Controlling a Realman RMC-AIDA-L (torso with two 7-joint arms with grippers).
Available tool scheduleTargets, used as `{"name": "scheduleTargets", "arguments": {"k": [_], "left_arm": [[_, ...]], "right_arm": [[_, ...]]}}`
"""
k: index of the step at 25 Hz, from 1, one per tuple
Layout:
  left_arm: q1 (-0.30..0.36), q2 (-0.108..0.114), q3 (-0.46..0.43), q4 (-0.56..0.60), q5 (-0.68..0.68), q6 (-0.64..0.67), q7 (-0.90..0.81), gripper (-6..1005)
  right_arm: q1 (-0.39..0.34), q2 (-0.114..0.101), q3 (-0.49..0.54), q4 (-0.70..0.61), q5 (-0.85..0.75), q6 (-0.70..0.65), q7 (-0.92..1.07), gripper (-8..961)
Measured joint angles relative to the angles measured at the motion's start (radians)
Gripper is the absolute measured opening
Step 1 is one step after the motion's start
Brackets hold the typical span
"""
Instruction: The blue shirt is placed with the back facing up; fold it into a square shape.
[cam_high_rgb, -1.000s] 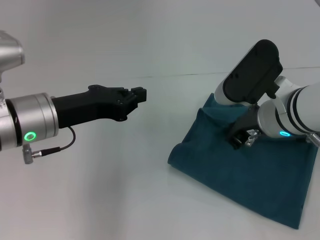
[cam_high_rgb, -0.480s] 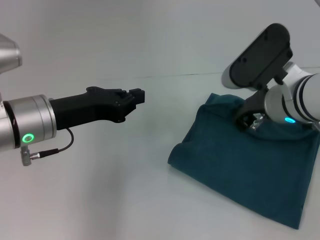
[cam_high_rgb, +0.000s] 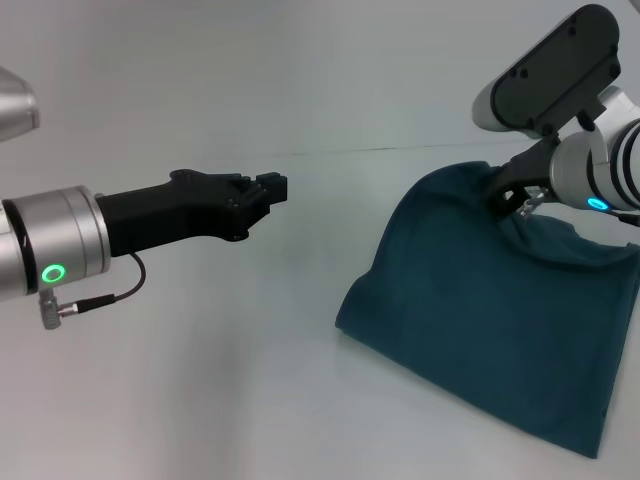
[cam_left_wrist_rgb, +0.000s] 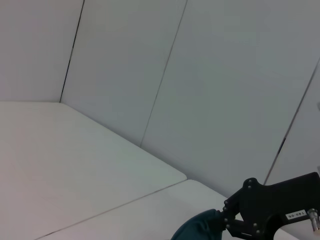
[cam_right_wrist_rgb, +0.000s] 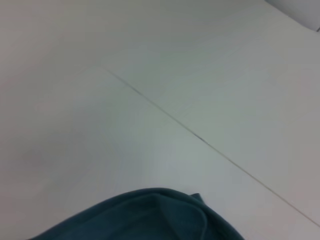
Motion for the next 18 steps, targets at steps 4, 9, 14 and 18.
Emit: {"name": "scheduleTargets", "arguments": {"k": [4, 9, 14, 18], "left_arm": [[0.0, 0.001, -0.001, 0.001, 0.0, 0.0, 0.0, 49], [0.0, 0.001, -0.002, 0.001, -0.001, 0.0, 0.002, 49], [0.001, 0.001, -0.003, 0.0, -0.001, 0.0, 0.002, 48], [0.006, 0.001, -0.003, 0.001, -0.001, 0.001, 0.001, 49]], "right_arm": [[0.02, -0.002, 0.02, 0.045, -0.001, 0.022, -0.009, 31], [0.045, -0.003, 0.03, 0.106, -0.002, 0.053, -0.014, 31], [0.068, -0.003, 0.047, 0.16, -0.002, 0.083, -0.015, 31], [0.078, -0.003, 0.064, 0.188, -0.002, 0.11, -0.015, 31]]}}
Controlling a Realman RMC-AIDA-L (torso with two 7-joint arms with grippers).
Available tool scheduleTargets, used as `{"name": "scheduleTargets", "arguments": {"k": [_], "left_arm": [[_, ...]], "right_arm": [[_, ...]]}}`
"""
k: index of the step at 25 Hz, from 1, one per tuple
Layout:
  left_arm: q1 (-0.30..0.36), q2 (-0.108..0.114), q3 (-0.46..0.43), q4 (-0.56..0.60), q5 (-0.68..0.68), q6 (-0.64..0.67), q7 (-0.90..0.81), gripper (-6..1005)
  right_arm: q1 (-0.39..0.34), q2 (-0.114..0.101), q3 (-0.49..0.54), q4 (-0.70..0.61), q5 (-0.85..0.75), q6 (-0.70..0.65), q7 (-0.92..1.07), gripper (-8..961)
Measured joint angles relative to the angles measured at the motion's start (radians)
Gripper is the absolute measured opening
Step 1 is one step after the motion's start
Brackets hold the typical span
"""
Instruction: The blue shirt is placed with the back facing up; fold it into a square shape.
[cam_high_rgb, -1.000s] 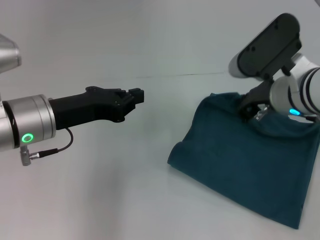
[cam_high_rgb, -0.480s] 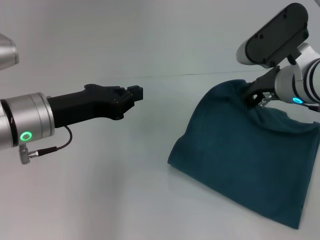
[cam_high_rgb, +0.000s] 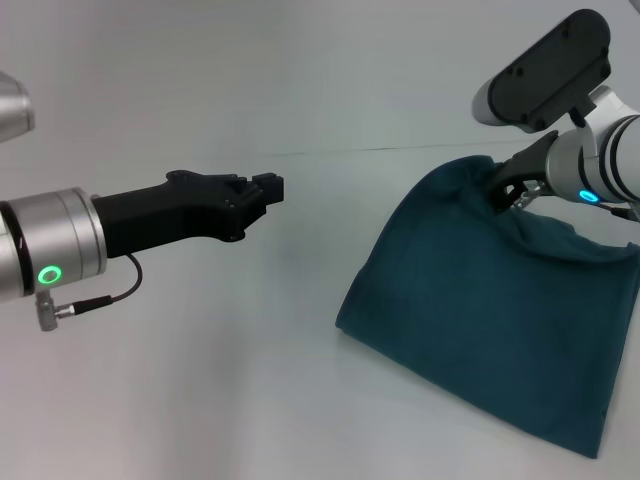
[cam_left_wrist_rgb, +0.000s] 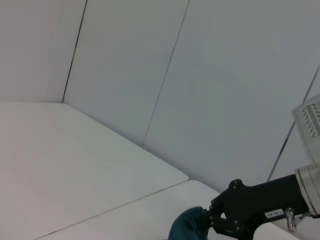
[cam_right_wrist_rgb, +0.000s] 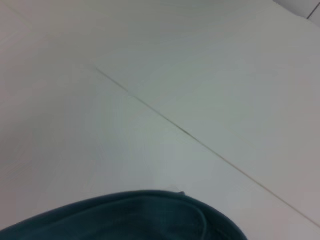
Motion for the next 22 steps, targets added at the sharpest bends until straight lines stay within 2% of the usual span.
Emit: {"name": "scheduleTargets", "arguments": {"k": [14, 22], "left_arm": [[0.009, -0.002, 0.004, 0.001, -0.001, 0.002, -0.001, 49], [0.013, -0.002, 0.005, 0.0, -0.002, 0.002, -0.001, 48]], "right_arm": [[0.053, -0.001, 0.068, 0.112, 0.0, 0.054, 0.012, 60], [0.054, 0.0, 0.099, 0.135, 0.0, 0.1, 0.014, 85]]}}
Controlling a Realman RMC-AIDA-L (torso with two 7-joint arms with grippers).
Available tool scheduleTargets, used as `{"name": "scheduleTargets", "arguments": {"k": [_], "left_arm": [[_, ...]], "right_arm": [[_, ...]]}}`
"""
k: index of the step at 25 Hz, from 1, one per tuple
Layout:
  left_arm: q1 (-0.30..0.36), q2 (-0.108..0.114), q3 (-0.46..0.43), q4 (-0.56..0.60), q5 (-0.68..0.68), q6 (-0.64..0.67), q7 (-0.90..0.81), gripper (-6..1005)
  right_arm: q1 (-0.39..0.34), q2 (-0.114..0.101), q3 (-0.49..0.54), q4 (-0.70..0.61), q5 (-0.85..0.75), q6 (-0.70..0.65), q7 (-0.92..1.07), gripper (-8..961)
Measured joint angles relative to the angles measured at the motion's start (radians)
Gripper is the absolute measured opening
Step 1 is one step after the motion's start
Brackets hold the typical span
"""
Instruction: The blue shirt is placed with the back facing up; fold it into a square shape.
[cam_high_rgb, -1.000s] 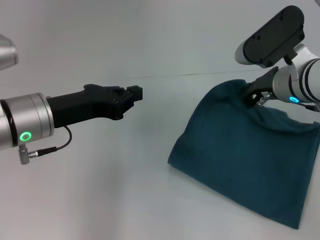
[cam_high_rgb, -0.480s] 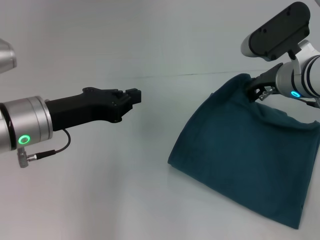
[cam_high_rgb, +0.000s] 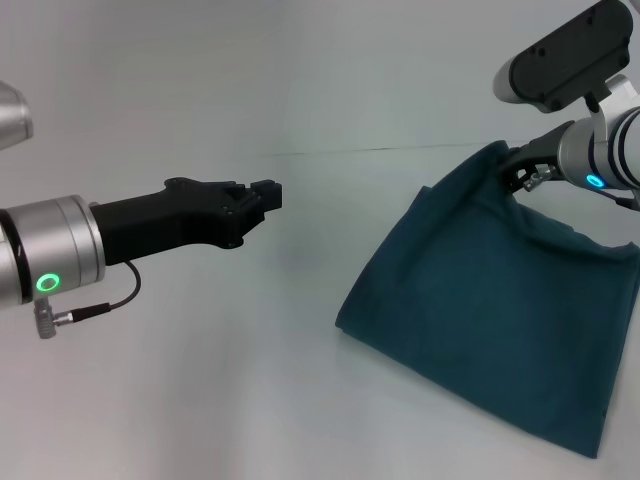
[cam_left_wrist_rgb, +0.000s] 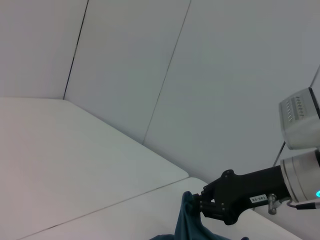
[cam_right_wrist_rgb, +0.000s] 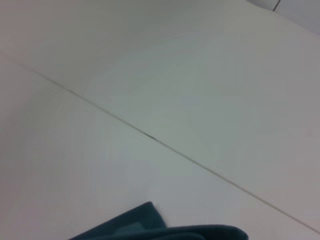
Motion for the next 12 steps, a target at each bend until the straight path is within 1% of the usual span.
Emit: {"name": "scheduleTargets", "arguments": {"k": [6, 12], "left_arm": [[0.002, 0.0, 0.001, 0.0, 0.0, 0.0, 0.0, 49], [0.004, 0.0, 0.001, 0.0, 0.0, 0.0, 0.0, 49]], "right_arm": [[0.035, 0.0, 0.035, 0.071, 0.0, 0.06, -0.004, 88], [0.062, 0.0, 0.039, 0.127, 0.0, 0.118, -0.009, 90]]}}
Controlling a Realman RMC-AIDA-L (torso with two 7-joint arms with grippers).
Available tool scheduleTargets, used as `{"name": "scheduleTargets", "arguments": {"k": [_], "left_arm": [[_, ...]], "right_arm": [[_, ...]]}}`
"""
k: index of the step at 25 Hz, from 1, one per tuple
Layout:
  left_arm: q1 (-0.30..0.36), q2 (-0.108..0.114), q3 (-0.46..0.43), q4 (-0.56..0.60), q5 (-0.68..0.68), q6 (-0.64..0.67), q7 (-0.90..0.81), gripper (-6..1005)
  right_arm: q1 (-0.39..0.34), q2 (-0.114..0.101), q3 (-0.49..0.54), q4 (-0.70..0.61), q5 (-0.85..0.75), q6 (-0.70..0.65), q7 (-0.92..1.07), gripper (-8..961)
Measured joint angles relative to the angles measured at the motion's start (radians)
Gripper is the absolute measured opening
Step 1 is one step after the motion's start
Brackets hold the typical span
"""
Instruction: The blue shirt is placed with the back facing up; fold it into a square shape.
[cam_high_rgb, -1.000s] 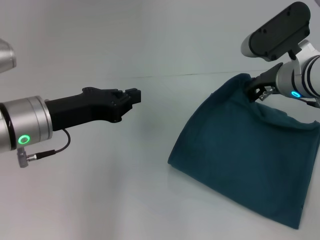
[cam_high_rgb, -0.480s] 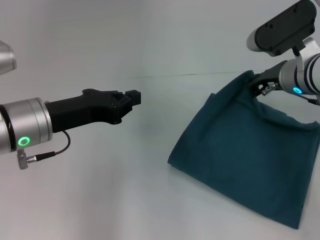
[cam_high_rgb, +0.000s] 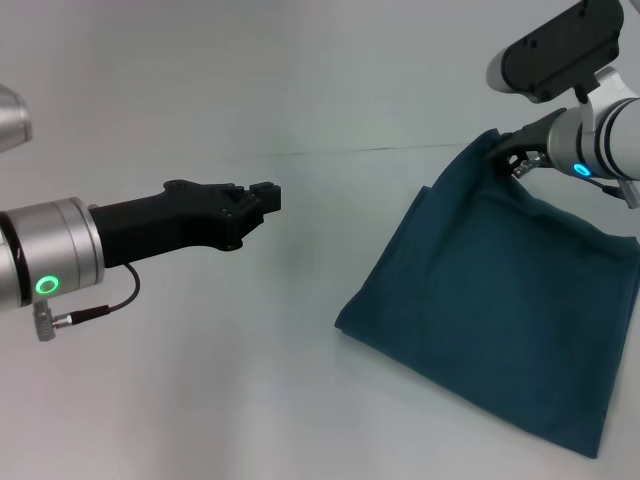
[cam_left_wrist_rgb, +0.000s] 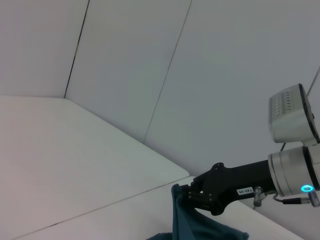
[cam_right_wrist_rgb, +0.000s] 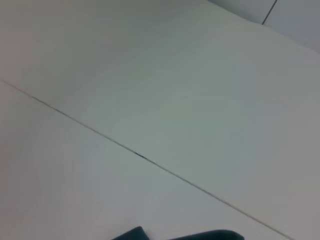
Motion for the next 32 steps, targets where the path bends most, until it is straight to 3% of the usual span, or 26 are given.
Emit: {"name": "scheduleTargets", "arguments": {"k": [10, 20, 27, 32], "left_arm": [[0.001, 0.0, 0.0, 0.0, 0.0, 0.0, 0.001, 49], [0.003, 0.0, 0.003, -0.001, 0.0, 0.002, 0.001, 49], [0.011, 0.0, 0.001, -0.003, 0.0, 0.004, 0.001, 48], [0.015, 0.0, -0.003, -0.005, 0.0, 0.009, 0.001, 48]], "right_arm": [[0.041, -0.002, 0.0, 0.129, 0.002, 0.115, -0.004, 96], [0.081, 0.001, -0.003, 0.214, 0.002, 0.18, -0.02, 172], [0.057, 0.009, -0.067, 0.125, 0.015, 0.072, -0.007, 223], [-0.063, 0.009, -0.144, -0.096, 0.081, -0.015, -0.01, 252]]}}
